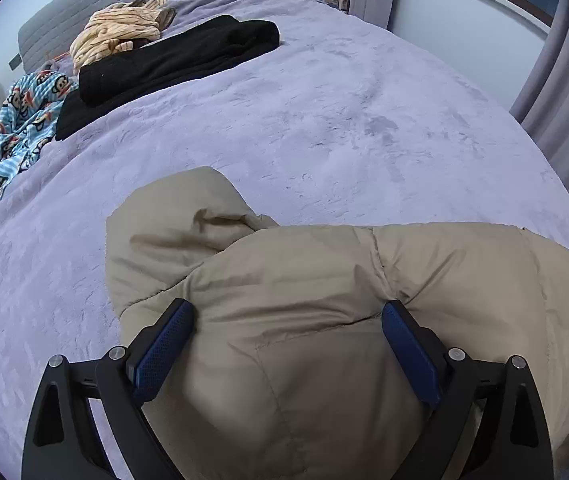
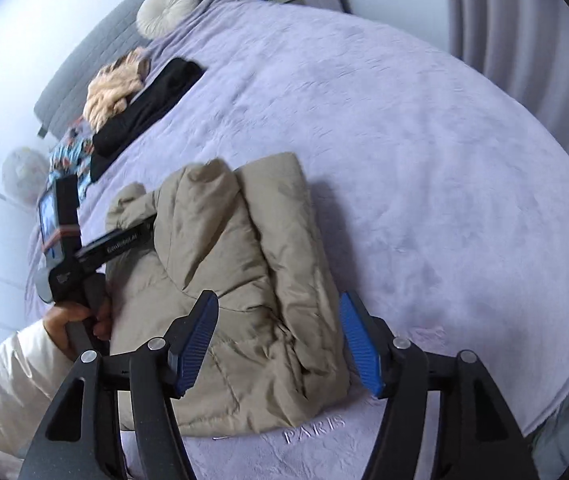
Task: Fold large clothes
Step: 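Lift the held jacket off the bed with both tools, then lower the folded beige jacket onto the bed with both tools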
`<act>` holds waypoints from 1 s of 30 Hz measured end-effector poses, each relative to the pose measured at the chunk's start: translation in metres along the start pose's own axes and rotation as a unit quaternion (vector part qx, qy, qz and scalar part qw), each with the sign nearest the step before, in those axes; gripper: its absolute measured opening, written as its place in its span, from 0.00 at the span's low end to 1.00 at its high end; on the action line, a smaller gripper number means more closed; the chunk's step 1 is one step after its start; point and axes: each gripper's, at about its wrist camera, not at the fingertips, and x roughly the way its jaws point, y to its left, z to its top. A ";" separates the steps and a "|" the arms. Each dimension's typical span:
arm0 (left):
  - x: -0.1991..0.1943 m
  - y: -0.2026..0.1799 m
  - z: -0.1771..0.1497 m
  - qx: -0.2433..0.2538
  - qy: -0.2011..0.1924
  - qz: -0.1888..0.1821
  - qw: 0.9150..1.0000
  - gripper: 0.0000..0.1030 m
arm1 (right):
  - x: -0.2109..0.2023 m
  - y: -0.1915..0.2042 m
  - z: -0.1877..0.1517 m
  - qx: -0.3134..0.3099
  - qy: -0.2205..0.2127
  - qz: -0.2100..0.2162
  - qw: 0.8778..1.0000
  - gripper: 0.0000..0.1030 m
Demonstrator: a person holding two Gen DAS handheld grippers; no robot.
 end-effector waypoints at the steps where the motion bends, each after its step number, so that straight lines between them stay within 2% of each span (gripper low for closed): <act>1: -0.002 0.002 0.000 -0.003 0.003 0.003 1.000 0.93 | 0.009 -0.001 -0.005 -0.003 0.015 -0.003 1.000 0.65; 5: -0.018 0.012 0.000 -0.023 0.021 0.006 0.999 0.93 | 0.045 -0.008 -0.026 -0.002 0.076 -0.022 0.997 0.64; 8: -0.043 0.023 -0.009 -0.036 0.024 0.002 0.999 0.93 | 0.056 -0.017 -0.036 0.010 0.096 -0.011 0.995 0.64; 16: -0.096 0.033 -0.082 -0.076 0.056 -0.024 0.995 0.93 | 0.056 -0.029 -0.042 0.002 0.120 0.002 0.993 0.64; 22: -0.090 0.028 -0.145 -0.104 0.104 -0.032 0.989 0.94 | 0.054 -0.038 -0.053 0.002 0.129 0.003 0.992 0.65; 25: -0.087 0.027 -0.157 -0.108 0.111 -0.027 0.988 0.98 | 0.056 -0.042 -0.060 0.002 0.132 0.002 0.991 0.65; 30: -0.094 0.026 -0.166 -0.100 0.104 -0.031 0.989 0.98 | 0.051 -0.044 -0.067 -0.004 0.127 -0.013 0.992 0.65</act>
